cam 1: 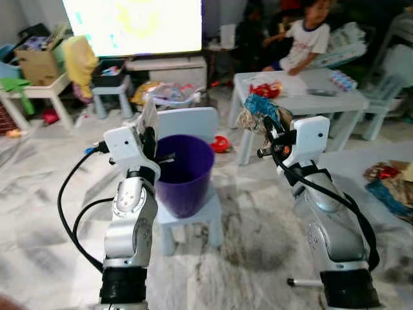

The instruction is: Picking trash to rubbish bin

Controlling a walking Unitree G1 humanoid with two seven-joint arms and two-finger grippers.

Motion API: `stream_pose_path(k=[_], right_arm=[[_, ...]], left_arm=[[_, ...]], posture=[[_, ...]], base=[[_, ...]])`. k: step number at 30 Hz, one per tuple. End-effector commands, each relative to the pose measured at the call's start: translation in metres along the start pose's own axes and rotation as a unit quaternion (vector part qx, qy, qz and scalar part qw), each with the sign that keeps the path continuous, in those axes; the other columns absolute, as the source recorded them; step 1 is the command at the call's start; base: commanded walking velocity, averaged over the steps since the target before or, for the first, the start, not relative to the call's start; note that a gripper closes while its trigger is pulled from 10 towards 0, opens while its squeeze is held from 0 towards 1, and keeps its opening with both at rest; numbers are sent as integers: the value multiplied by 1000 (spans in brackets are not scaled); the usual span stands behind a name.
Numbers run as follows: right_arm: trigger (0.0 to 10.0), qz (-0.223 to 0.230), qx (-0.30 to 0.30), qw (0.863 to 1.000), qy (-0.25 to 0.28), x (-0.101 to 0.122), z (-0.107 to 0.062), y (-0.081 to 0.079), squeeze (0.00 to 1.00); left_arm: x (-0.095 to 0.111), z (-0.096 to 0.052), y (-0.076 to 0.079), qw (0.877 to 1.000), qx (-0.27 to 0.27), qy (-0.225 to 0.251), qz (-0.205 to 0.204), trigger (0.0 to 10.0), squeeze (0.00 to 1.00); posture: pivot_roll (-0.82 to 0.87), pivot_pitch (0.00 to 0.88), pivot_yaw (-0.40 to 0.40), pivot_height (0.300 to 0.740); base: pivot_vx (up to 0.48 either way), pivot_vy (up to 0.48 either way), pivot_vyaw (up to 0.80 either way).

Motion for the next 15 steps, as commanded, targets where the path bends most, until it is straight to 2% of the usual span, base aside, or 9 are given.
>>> stream_pose_path(k=[1, 15], right_arm=[[0, -6, 10, 1000, 10, 6, 2, -2, 0], [0, -13, 22, 1000, 7, 4, 1, -6, 0]], left_arm=[[0, 0, 4, 1000, -9, -3, 2, 0, 0], [-2, -2, 3, 1000, -4, -9, 3, 0, 0]], posture=[[-15, 0, -14, 740], [-16, 0, -14, 740]], base=[[480, 0, 0], [480, 0, 0]])
Point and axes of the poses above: a point about 5 cm out from each wrist's last joint towards the gripper, its own z axis pointing out of the wrist towards the gripper, its own x axis along the axis of the wrist's last joint, y = z × x, the point moved 2 cm from there along z, pointing out of the wrist towards the gripper, and after that the axes turned 1 degree about -z, right-handed, at the moved point
